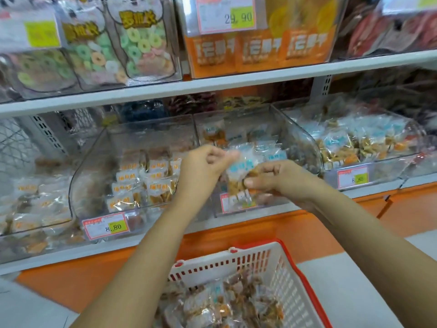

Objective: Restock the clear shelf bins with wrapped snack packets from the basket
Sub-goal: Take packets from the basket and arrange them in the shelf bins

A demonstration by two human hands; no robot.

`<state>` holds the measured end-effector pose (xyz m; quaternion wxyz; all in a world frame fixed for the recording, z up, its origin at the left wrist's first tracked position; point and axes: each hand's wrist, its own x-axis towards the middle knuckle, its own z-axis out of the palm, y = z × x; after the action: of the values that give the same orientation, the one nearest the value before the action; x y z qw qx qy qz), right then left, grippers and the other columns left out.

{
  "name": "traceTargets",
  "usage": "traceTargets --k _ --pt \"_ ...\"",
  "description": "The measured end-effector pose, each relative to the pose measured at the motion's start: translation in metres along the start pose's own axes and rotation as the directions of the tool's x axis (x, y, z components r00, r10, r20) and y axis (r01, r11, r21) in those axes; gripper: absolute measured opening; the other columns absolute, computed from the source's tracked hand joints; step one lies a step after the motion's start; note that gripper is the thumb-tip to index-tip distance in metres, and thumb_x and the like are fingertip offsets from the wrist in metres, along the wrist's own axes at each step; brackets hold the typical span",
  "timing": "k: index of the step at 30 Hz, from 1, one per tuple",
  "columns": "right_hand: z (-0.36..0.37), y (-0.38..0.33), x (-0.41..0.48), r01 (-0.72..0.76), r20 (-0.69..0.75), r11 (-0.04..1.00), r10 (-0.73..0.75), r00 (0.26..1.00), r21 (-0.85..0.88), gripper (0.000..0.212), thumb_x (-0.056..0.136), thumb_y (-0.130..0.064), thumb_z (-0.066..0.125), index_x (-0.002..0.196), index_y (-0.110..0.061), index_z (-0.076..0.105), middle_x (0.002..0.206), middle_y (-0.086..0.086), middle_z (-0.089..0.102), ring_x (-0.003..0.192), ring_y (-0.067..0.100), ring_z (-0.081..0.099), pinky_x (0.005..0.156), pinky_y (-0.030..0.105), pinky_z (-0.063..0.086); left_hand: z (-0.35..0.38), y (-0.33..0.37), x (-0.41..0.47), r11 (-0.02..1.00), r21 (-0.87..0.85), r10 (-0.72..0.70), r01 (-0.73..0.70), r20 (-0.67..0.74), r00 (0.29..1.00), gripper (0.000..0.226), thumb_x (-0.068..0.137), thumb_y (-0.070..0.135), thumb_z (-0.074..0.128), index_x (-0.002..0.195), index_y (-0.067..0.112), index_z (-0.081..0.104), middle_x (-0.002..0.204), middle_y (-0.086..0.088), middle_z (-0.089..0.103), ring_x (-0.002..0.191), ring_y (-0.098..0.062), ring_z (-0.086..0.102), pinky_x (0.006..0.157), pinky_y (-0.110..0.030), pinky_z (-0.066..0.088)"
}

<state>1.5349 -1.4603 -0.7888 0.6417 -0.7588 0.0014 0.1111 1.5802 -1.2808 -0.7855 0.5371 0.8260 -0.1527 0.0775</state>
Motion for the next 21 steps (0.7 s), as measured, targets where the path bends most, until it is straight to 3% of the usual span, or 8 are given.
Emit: traceTargets --k 2,4,6,8,10,14,18,21 --pt "-0.014 -0.005 0.03 0.021 -0.196 0.995 -0.001 0.981 0.1 0.02 0.081 -0.013 0.073 0.099 -0.004 0.071 0.088 0.008 0.072 0.071 0.016 0.067 0.066 0.03 0.057 0.007 -0.001 0.024 0.995 0.101 0.035 -0.02 -0.144 0.989 0.032 0.088 0.045 0.062 0.103 0.017 0.064 0.089 0.012 0.064 0.078 -0.002 0.06 0.064 -0.014 0.044" --pt "-0.032 -0.01 0.069 0.052 -0.417 0.989 0.012 0.909 0.142 0.024 0.085 -0.015 0.071 0.102 0.001 0.069 0.091 0.013 0.067 0.078 0.023 0.061 0.068 0.033 0.052 0.011 -0.003 0.042 0.953 0.299 0.115 -0.044 -0.226 0.967 0.036 0.091 0.036 0.061 0.12 0.017 0.057 0.112 0.004 0.059 0.098 -0.009 0.055 0.078 -0.02 0.044" --pt "-0.045 -0.02 0.108 0.037 -0.548 0.993 0.029 0.836 0.109 0.029 0.089 -0.016 0.066 0.112 0.004 0.065 0.096 0.013 0.063 0.084 0.023 0.059 0.075 0.034 0.049 0.013 -0.006 0.056 0.865 0.501 0.147 -0.031 -0.193 0.97 0.04 0.093 0.028 0.058 0.13 0.014 0.051 0.126 -0.005 0.054 0.118 -0.02 0.045 0.093 -0.032 0.039" --pt "-0.052 -0.022 0.145 -0.05 -0.606 0.996 0.083 0.791 0.071 0.035 0.098 -0.015 0.052 0.127 0.003 0.055 0.12 0.015 0.06 0.105 0.025 0.059 0.087 0.03 0.046 0.014 -0.012 0.064 0.805 0.593 0.082 -0.003 -0.105 0.991 0.041 0.095 0.021 0.054 0.134 0.008 0.049 0.131 -0.011 0.052 0.126 -0.026 0.038 0.101 -0.034 0.033" --pt "-0.052 -0.022 0.17 -0.171 -0.589 0.97 0.037 0.807 -0.173 0.036 0.103 -0.015 0.037 0.133 -0.001 0.05 0.136 0.014 0.052 0.121 0.027 0.052 0.096 0.029 0.043 0.014 -0.018 0.068 0.802 0.597 -0.002 0.018 -0.028 1.0 0.04 0.096 0.013 0.05 0.135 0.005 0.048 0.133 -0.015 0.051 0.13 -0.027 0.035 0.106 -0.033 0.029" --pt "-0.048 -0.011 0.204 -0.216 -0.483 0.903 0.011 0.876 -0.371 0.033 0.097 -0.011 0.049 0.128 -0.004 0.056 0.13 0.015 0.058 0.111 0.027 0.058 0.065 0.018 0.045 0.018 -0.028 0.072 0.815 0.58 -0.017 0.0 0.023 1.0 0.042 0.094 0.003 0.049 0.135 0.008 0.05 0.141 -0.014 0.048 0.143 -0.024 0.022 0.113 -0.03 0.019" --pt "-0.051 -0.001 0.231 -0.291 -0.539 0.765 -0.086 0.838 -0.575 0.038 0.098 -0.032 0.042 0.12 -0.007 0.06 0.124 0.018 0.059 0.113 0.033 0.054 0.09 0.034 0.044 0.019 -0.033 0.073 0.84 0.543 0.012 -0.008 -0.003 1.0 0.043 0.092 -0.002 0.05 0.133 0.009 0.053 0.14 -0.012 0.049 0.144 -0.02 0.018 0.111 -0.025 0.016" --pt "-0.049 -0.003 0.224 -0.255 -0.592 0.778 -0.179 0.786 -0.574 0.039 0.095 -0.033 0.053 0.121 -0.004 0.059 0.125 0.018 0.058 0.116 0.033 0.053 0.093 0.037 0.044 0.02 -0.034 0.074 0.854 0.52 0.016 0.0 -0.026 1.0 0.043 0.091 -0.002 0.05 0.132 0.011 0.054 0.141 -0.011 0.048 0.144 -0.018 0.018 0.111 -0.024 0.016"
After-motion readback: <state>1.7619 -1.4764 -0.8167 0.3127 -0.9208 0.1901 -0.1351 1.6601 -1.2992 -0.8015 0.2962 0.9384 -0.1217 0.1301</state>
